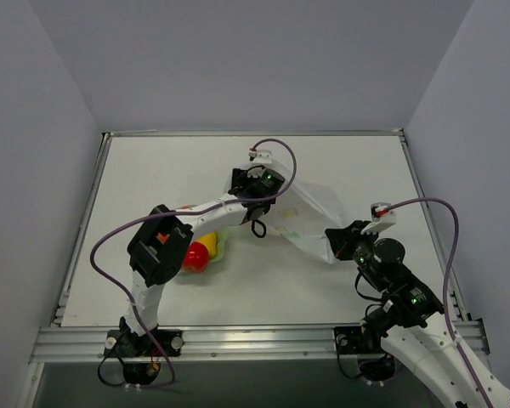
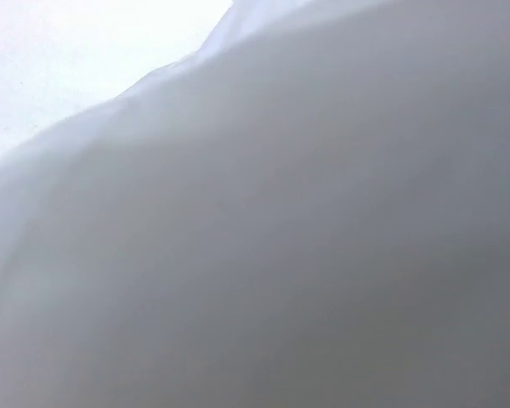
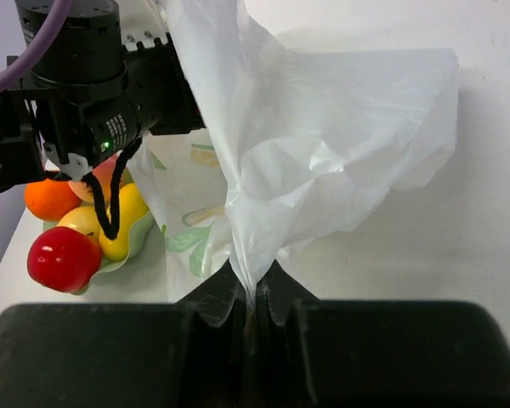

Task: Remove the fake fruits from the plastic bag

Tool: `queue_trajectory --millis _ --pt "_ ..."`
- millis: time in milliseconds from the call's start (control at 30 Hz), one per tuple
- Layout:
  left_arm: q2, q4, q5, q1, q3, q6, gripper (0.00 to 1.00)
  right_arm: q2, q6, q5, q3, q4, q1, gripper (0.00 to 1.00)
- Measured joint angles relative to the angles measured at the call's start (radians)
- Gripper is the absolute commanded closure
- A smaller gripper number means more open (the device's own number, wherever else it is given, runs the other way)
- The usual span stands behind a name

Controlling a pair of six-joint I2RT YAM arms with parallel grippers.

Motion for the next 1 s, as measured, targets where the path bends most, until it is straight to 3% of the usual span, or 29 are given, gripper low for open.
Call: queue_trajectory --millis 200,333,467,567,800,1000 --pt "0.039 0.050 0.078 0.031 -0.029 -0.045 0.23 0.079 0.009 0.042 -0.005 0.000 0.029 1.00" --pt "0.012 0.186 0.134 0.021 -0.157 -0.066 0.24 0.201 0.025 0.095 -0.011 0.001 0.066 1.00" --pt "-0.050 0.202 0.149 0.006 -0.248 -0.070 0.24 0.211 0.037 0.191 -0.038 -0.014 0.082 1.00" --pt "-0.121 0.179 0.151 0.023 -0.224 -0.053 0.24 0.201 -0.006 0.256 0.024 -0.024 0.082 1.00" --pt "-0.311 0.151 0.148 0.072 -0.006 0.012 0.24 0.275 -0.094 0.305 0.339 0.046 0.082 1.00" --pt "-0.427 0.146 0.277 0.077 0.000 0.026 0.24 0.264 -0.097 0.349 0.369 0.050 0.082 1.00"
